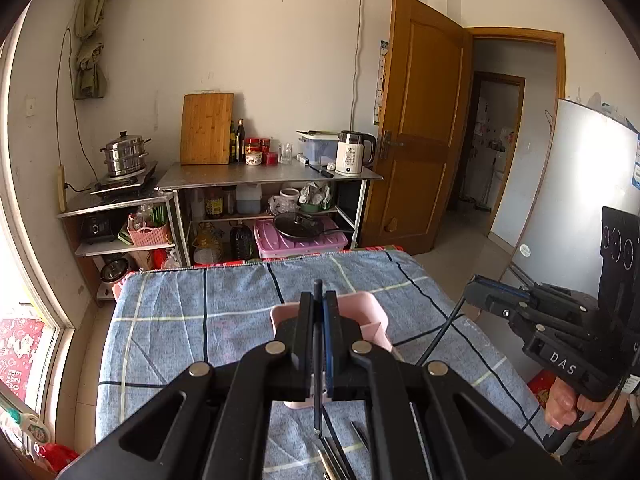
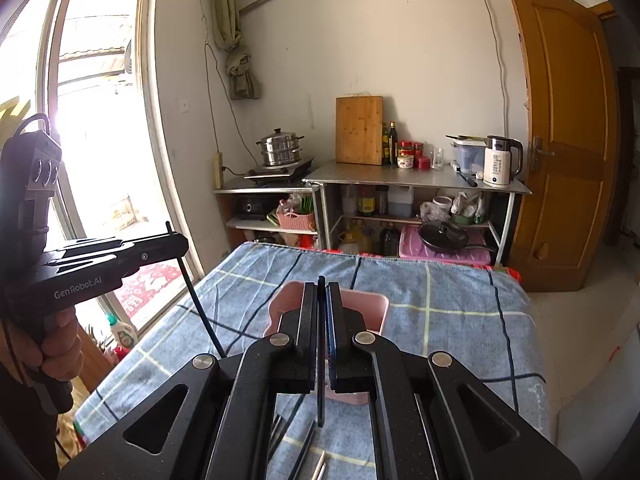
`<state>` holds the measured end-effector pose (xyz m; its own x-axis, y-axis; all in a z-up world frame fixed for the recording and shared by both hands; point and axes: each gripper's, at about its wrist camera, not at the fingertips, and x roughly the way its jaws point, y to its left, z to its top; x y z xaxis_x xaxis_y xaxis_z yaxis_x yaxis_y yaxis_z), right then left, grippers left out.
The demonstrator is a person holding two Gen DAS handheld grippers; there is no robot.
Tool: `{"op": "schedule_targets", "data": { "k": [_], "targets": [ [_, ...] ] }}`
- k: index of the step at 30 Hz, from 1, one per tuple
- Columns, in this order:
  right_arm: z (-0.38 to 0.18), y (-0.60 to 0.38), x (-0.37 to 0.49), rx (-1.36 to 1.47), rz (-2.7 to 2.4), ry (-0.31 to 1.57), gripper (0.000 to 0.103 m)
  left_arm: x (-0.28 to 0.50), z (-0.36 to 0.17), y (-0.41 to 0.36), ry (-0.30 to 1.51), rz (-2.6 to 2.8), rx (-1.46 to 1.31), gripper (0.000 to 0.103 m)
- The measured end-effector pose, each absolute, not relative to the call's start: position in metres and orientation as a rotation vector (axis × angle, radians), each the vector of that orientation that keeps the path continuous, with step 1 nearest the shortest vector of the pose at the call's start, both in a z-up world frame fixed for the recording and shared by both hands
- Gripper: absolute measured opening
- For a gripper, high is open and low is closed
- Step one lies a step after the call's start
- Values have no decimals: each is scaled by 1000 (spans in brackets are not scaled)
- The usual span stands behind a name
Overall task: Organize utensils
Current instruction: 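Lift the black chopsticks with both tools and carry them above the pink basket, then lower the black chopsticks into the basket compartments and open both tools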
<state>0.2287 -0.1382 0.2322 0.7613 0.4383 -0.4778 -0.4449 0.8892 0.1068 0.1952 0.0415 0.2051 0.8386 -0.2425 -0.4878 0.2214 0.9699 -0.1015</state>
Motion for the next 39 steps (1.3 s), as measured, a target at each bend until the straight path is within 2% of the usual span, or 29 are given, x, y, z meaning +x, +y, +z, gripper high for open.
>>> {"op": "schedule_targets", "data": {
  "k": [8, 20, 35, 37, 39],
  "targets": [
    [265, -131, 253, 22, 482, 448, 4, 222, 235, 43, 460, -232, -51, 5],
    [274, -110, 279, 41, 511, 426, 4, 256, 216, 46, 473, -235, -78, 5],
    [197, -106, 302, 48, 523, 611, 4, 269, 165, 61, 564, -227, -137, 6],
    [193, -107, 301, 43, 524, 624, 4, 267, 165, 63, 560, -219, -140, 12],
    [192, -108, 299, 42, 524, 628, 4, 264, 167, 67, 547, -215, -145, 26]
  ]
}}
